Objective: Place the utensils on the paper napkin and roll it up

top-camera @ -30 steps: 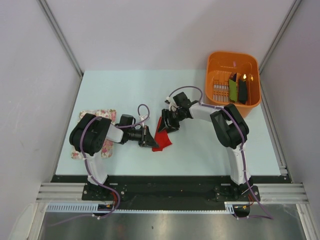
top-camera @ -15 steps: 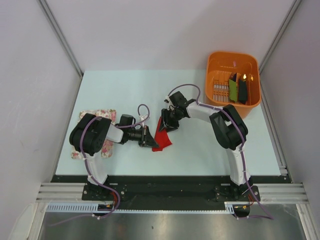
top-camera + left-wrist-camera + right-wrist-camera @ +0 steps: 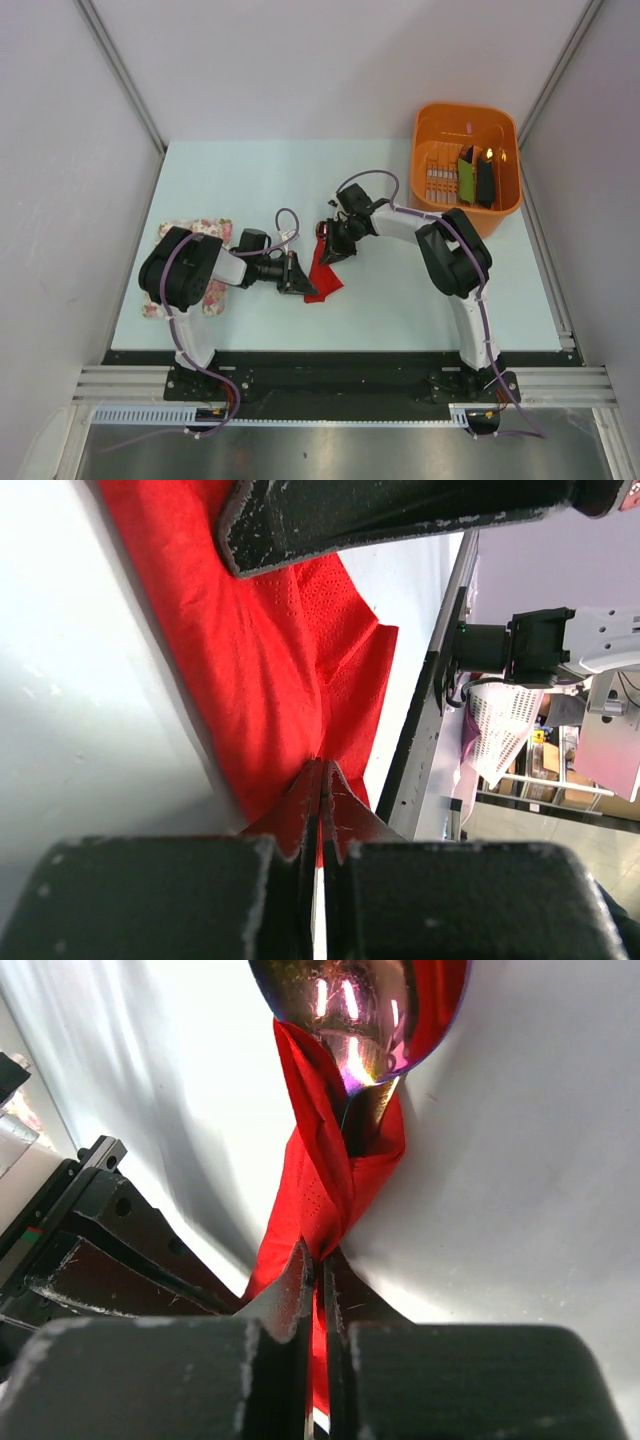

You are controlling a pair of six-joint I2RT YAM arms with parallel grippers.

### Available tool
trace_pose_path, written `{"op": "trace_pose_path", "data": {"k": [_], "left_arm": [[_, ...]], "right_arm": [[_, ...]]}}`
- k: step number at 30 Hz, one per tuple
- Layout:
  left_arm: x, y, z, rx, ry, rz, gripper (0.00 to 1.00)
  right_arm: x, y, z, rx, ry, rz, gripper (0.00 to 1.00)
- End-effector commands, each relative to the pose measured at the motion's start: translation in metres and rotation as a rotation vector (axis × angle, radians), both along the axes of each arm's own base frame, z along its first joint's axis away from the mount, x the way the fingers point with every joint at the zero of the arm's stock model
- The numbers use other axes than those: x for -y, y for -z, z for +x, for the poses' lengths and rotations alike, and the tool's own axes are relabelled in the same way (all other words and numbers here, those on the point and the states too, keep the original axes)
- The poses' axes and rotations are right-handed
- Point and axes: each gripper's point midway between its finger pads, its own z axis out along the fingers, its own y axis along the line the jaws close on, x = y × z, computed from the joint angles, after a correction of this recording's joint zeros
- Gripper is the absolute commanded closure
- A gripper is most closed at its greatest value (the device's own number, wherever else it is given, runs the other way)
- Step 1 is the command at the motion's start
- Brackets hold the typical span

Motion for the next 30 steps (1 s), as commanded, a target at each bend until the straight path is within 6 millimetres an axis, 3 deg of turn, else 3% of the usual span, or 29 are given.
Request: {"op": "trace_pose_path", "data": {"k": [1, 3, 7, 8, 10, 14, 21, 30], "left_arm": [[-0.015, 0.029, 0.007, 0.018, -0.077, 0.126, 1.0], [-0.013, 0.022, 0.009, 0.039, -0.078, 0.107, 0.96], [-0.009, -0.013, 0.019, 0.157, -0.075, 0.055, 0.66], [-0.008, -0.032, 0.024, 0.214, -0.073, 0.038, 0.62], [-0.01, -0.043, 0.024, 0.251, -0.065, 0.048, 0.54], [-0.02, -0.077, 0.038, 0.33, -0.109, 0.048, 0.46], [-0.05, -0.084, 0.06, 0.342, -0.211, 0.101, 0.38], [-0.057, -0.077, 0.066, 0.342, -0.231, 0.112, 0.37]], "right_arm": [[0.024, 0.048, -0.009, -0.047, 0.011, -0.117, 1.0], [0.019, 0.039, -0.005, -0.034, 0.003, -0.07, 1.0], [0.01, 0.015, 0.007, 0.043, -0.011, 0.014, 1.0], [0.005, 0.003, 0.011, 0.069, -0.022, 0.06, 1.0], [0.001, -0.008, 0.015, 0.099, -0.028, 0.09, 1.0], [-0.005, -0.029, 0.022, 0.16, -0.041, 0.149, 1.0], [-0.005, -0.049, 0.024, 0.184, -0.034, 0.21, 1.0], [-0.009, -0.067, 0.021, 0.21, -0.063, 0.26, 1.0]]}}
